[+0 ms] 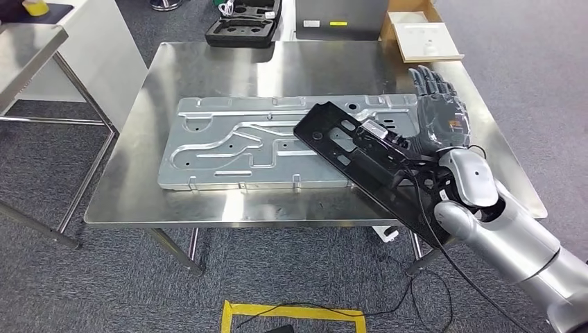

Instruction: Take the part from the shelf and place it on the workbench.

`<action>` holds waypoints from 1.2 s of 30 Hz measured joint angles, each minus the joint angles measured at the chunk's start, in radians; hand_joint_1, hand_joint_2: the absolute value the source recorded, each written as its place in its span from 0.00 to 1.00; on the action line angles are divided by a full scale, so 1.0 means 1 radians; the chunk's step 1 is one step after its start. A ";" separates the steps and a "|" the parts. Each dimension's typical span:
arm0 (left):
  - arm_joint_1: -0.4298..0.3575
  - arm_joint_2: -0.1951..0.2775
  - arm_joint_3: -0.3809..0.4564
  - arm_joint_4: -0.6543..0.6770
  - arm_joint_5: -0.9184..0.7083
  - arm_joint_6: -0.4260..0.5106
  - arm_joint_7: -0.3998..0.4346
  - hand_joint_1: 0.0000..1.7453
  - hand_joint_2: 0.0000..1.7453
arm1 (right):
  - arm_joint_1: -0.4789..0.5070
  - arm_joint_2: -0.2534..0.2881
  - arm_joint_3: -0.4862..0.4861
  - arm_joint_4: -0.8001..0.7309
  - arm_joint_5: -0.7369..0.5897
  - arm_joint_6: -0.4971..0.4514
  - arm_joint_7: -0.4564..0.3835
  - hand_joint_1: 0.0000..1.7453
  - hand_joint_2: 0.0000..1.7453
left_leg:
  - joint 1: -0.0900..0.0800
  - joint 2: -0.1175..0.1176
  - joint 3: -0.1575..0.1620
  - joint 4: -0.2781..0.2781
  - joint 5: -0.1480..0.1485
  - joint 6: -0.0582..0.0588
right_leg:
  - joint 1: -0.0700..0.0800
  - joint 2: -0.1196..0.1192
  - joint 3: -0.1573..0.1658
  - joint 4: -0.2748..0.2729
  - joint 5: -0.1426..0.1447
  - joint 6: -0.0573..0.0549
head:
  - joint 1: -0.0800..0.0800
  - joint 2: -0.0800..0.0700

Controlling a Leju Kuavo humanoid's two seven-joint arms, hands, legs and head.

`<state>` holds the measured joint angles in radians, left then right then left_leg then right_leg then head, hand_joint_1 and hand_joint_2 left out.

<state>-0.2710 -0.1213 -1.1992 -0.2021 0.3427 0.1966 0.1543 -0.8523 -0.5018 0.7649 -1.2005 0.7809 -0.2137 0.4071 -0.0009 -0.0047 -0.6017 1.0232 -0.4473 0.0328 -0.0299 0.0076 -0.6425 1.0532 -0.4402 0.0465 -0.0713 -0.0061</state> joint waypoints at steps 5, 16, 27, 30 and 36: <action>-0.082 -0.109 -0.023 -0.022 -0.060 0.069 0.129 0.00 0.00 | 0.160 -0.029 -0.107 -0.139 -0.012 -0.083 -0.027 0.00 0.00 | -0.003 -0.006 -0.013 0.001 0.016 0.022 | 0.006 -0.001 -0.092 0.247 -0.135 0.005 | 0.005 0.000; -0.125 -0.162 -0.023 -0.041 -0.110 0.105 0.091 0.00 0.00 | 0.431 0.139 -0.248 -0.528 -0.213 -0.307 -0.298 0.00 0.00 | -0.010 -0.005 -0.067 0.069 -0.024 -0.019 | 0.007 -0.010 0.025 -0.003 -0.002 -0.038 | 0.004 0.000; -0.117 -0.149 0.024 -0.039 -0.023 0.155 0.143 0.00 0.00 | 0.680 0.235 -0.356 -0.657 -0.465 -0.477 -0.478 0.00 0.00 | -0.008 -0.009 0.110 -0.013 -0.104 -0.019 | 0.000 -0.013 -0.055 -0.013 0.088 -0.020 | 0.003 0.000; -0.103 -0.139 0.041 -0.036 -0.008 0.158 0.115 0.00 0.00 | 0.770 0.265 -0.413 -0.606 -0.472 -0.485 -0.542 0.00 0.00 | -0.009 -0.008 0.099 -0.023 -0.069 -0.001 | -0.001 -0.013 -0.053 -0.034 0.110 -0.003 | 0.005 0.000; -0.092 -0.130 0.062 -0.036 0.004 0.154 0.068 0.00 0.00 | 0.858 0.344 -0.566 -0.379 -0.400 -0.486 -0.672 0.00 0.00 | -0.009 0.000 0.029 -0.043 0.013 0.022 | 0.001 -0.010 -0.110 0.198 -0.108 0.001 | 0.013 0.000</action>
<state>-0.3626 -0.2511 -1.1372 -0.2377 0.3470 0.3501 0.2223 0.0061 -0.1578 0.1991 -1.5797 0.3806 -0.6992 -0.2653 -0.0095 -0.0043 -0.5730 0.9802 -0.4342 0.0544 -0.0286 -0.0022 -0.7527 1.2516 -0.5479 0.0472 -0.0586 -0.0061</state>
